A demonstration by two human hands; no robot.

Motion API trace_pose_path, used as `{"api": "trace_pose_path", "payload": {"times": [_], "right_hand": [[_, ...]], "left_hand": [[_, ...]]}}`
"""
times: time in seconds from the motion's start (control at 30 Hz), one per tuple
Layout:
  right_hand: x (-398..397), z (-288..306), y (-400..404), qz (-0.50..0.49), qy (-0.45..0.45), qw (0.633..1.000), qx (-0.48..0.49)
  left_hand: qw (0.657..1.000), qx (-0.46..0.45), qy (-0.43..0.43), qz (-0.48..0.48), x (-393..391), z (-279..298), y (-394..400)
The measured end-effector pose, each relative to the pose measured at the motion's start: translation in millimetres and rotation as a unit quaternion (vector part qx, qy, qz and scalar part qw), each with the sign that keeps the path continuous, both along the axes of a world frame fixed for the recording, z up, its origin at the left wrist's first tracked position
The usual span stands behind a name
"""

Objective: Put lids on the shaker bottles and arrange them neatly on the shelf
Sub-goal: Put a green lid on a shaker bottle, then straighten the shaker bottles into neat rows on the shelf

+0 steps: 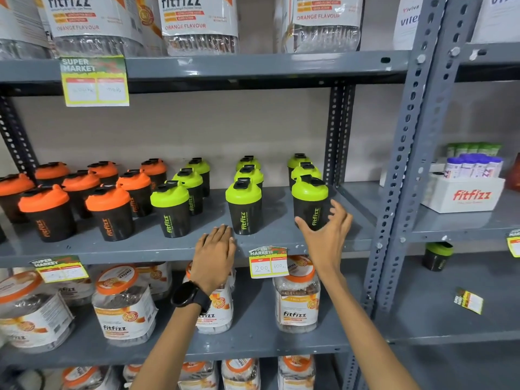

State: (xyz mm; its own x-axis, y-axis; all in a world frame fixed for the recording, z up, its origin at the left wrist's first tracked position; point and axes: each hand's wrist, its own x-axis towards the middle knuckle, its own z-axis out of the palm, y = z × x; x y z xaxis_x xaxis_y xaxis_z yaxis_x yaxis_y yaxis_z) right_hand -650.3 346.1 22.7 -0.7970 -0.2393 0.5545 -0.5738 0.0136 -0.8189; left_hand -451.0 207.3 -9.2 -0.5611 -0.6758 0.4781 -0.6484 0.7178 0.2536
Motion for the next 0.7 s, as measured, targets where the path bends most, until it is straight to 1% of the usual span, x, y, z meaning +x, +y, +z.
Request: {"api": "trace_pose_path", "payload": {"times": [0.07, 0.17, 0.23, 0.33, 0.4, 0.47, 0.6, 0.7], "right_hand": [[4, -8, 13, -0.002, 0.003, 1.0, -0.011], [6, -13, 22, -0.011, 0.004, 1.0, -0.011], [7, -7, 18, -0.018, -0.002, 1.0, 0.012], [9, 5, 0, -0.003, -0.023, 0.998, 0.058], [10, 10, -13, 0.006, -0.031, 0.996, 0.082], [12, 14, -23, 0.004, -0.03, 0.995, 0.096], [14, 19, -37, -0.005, -0.048, 0.994, 0.102], [11, 18, -41, -0.024, -0.056, 0.993, 0.096]], "left_hand": [[0.998, 0.039, 0.041, 0.004, -3, 2, 1], [0.986, 0.073, 0.147, 0.015, -13, 9, 17], [0.968, 0.095, 0.232, 0.033, -28, 17, 31], [0.928, 0.168, 0.327, 0.055, -58, 34, 43], [0.911, 0.203, 0.354, 0.064, -76, 42, 43], [0.902, 0.212, 0.368, 0.075, -89, 46, 41], [0.886, 0.211, 0.4, 0.1, -101, 46, 36], [0.883, 0.2, 0.412, 0.099, -103, 44, 32]]}}
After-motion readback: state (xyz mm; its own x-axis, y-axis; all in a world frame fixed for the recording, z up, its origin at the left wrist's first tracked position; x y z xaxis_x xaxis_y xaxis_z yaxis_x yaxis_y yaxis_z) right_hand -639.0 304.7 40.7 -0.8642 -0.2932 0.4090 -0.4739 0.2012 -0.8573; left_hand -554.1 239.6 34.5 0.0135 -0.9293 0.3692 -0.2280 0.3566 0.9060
